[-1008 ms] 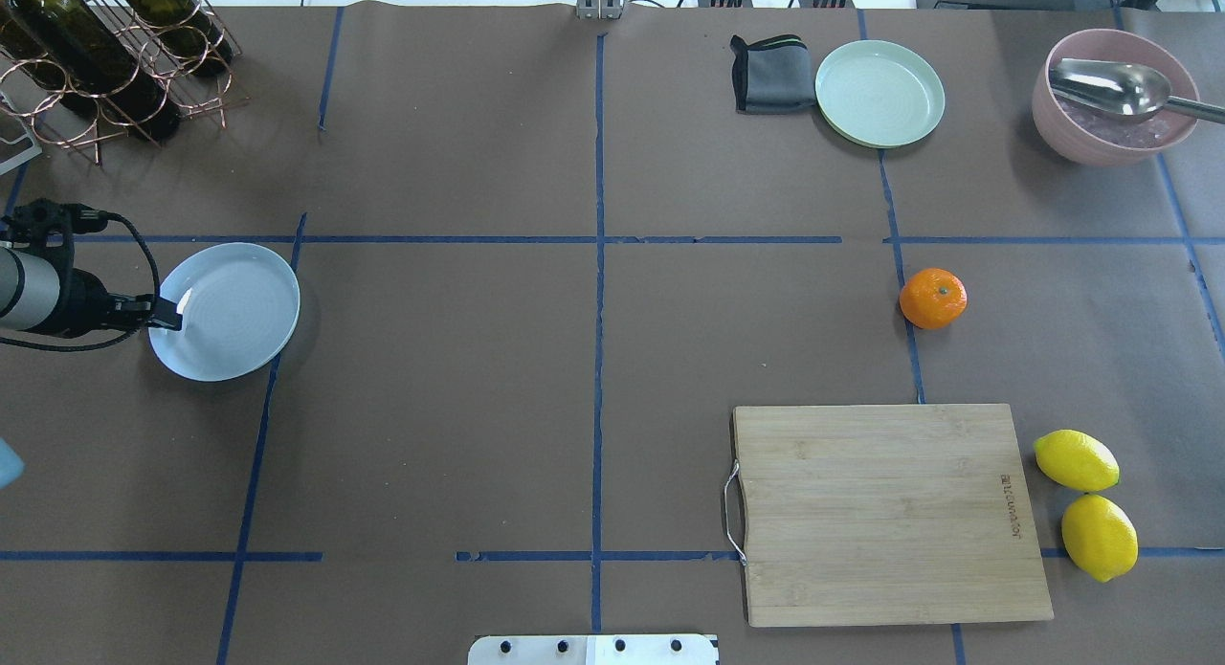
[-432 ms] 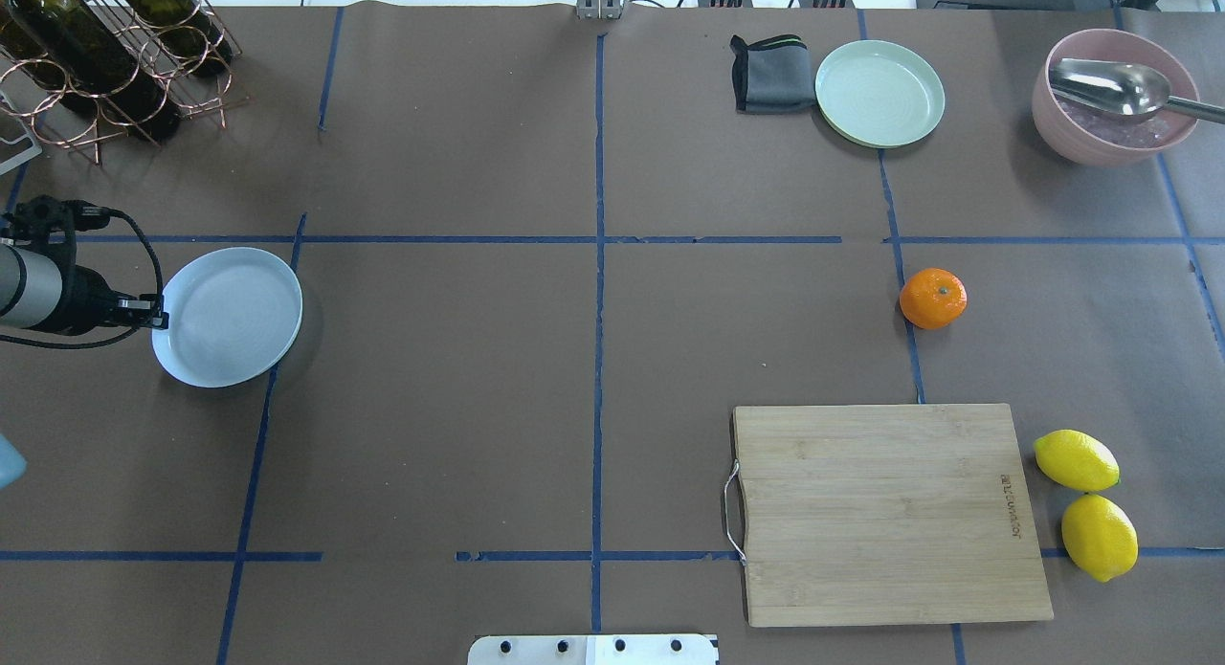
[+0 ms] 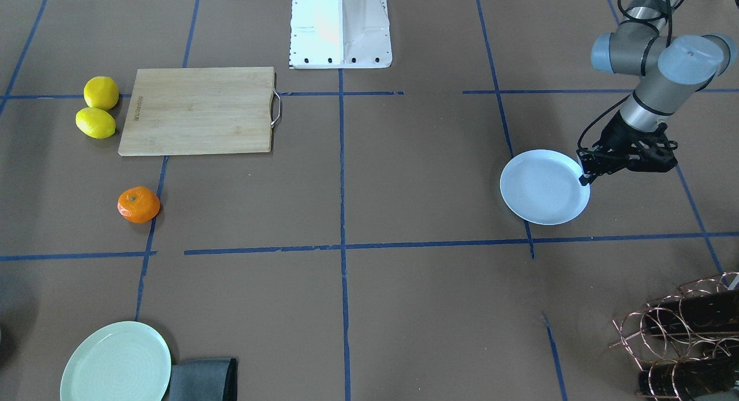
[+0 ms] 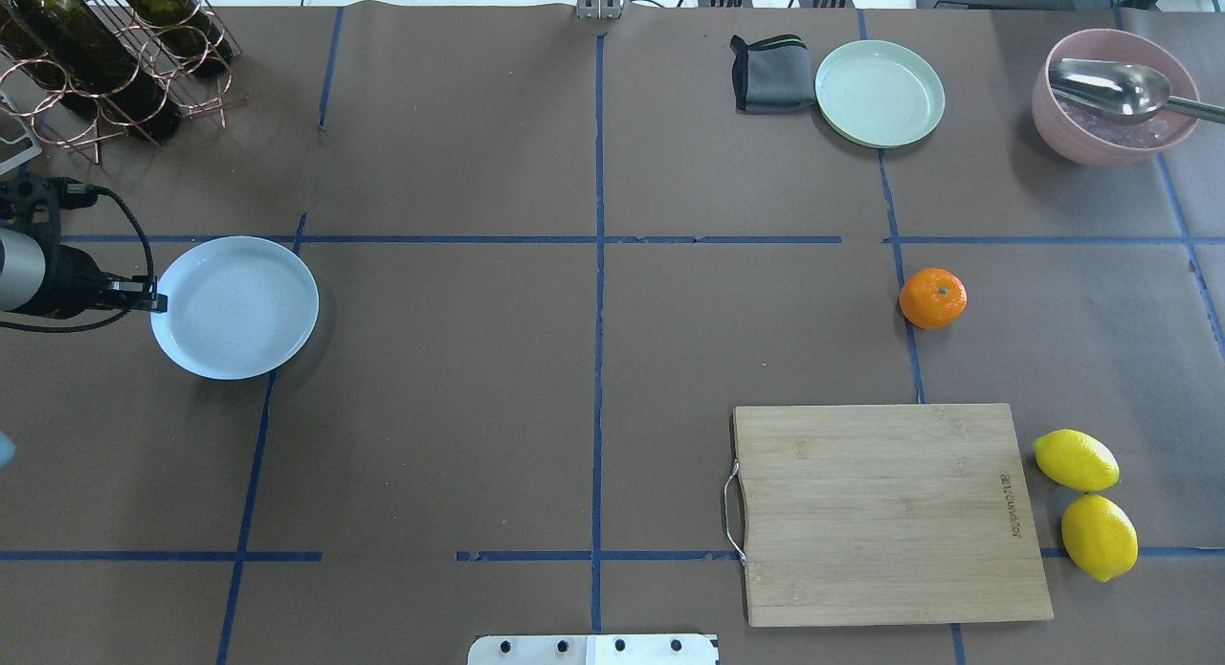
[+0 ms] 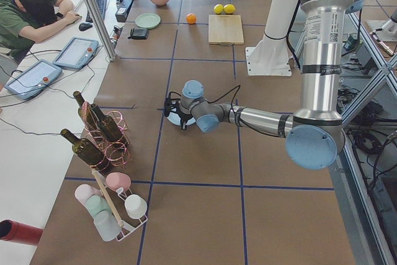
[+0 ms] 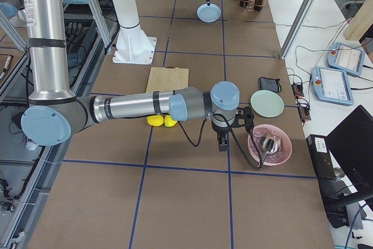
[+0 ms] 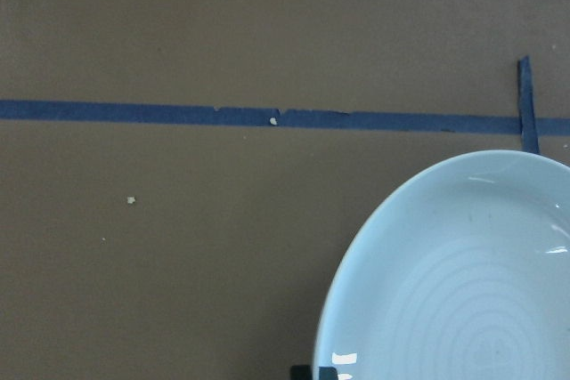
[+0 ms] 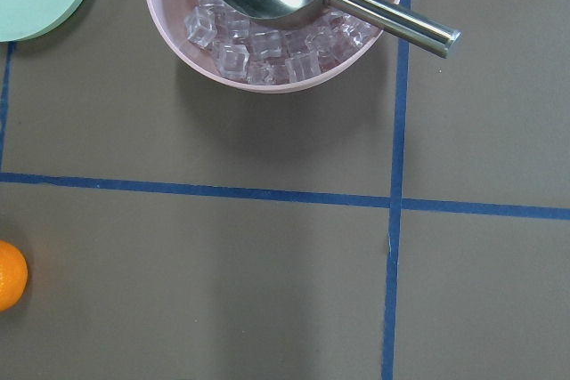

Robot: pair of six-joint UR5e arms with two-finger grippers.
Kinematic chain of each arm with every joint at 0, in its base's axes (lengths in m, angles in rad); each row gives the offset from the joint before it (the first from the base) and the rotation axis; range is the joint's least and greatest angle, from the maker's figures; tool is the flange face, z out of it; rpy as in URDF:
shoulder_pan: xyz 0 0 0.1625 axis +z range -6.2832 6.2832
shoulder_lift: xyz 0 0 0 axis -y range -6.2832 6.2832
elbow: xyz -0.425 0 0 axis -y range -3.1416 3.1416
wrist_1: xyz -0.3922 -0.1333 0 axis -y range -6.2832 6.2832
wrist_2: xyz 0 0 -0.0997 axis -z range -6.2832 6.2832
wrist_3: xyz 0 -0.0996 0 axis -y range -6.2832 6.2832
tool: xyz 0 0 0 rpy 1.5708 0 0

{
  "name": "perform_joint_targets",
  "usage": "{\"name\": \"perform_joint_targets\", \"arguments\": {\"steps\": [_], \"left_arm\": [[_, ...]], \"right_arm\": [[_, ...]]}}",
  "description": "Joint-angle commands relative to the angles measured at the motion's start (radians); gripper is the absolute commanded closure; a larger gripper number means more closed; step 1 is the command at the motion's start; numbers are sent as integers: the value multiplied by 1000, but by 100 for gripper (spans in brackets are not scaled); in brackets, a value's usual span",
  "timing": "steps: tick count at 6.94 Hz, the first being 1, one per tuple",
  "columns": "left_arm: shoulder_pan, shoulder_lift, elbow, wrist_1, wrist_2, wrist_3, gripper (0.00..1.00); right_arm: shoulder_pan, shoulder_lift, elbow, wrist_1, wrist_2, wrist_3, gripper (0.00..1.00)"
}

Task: Pick orange to plate
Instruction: 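Move the left gripper to the edge of the light blue plate, then push the light blue plate with the left gripper toward the table center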

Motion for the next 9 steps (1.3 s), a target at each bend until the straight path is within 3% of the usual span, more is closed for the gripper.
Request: {"name": "perform_joint_targets", "arguments": {"steps": [1, 3, 4, 5, 6, 9], "left_arm": [[-125, -90, -11, 97, -117, 1, 100], [-119, -273, -18, 291, -113, -44, 100], [-81, -343, -7, 289, -111, -199, 100], [29, -410, -2, 290, -81, -354, 100], [163, -491, 21, 291, 24, -512, 100], [333, -566, 38, 295, 189, -643, 100]], "right_arm": [[-17, 0, 13, 2, 0, 13, 0], [-49, 0, 37, 2, -2, 47, 0], [-73, 0, 65, 2, -2, 92, 0], [-113, 2, 106, 3, -3, 170, 0], [-148, 21, 140, 3, -3, 264, 0], [-231, 86, 151, 3, -11, 424, 0]]}}
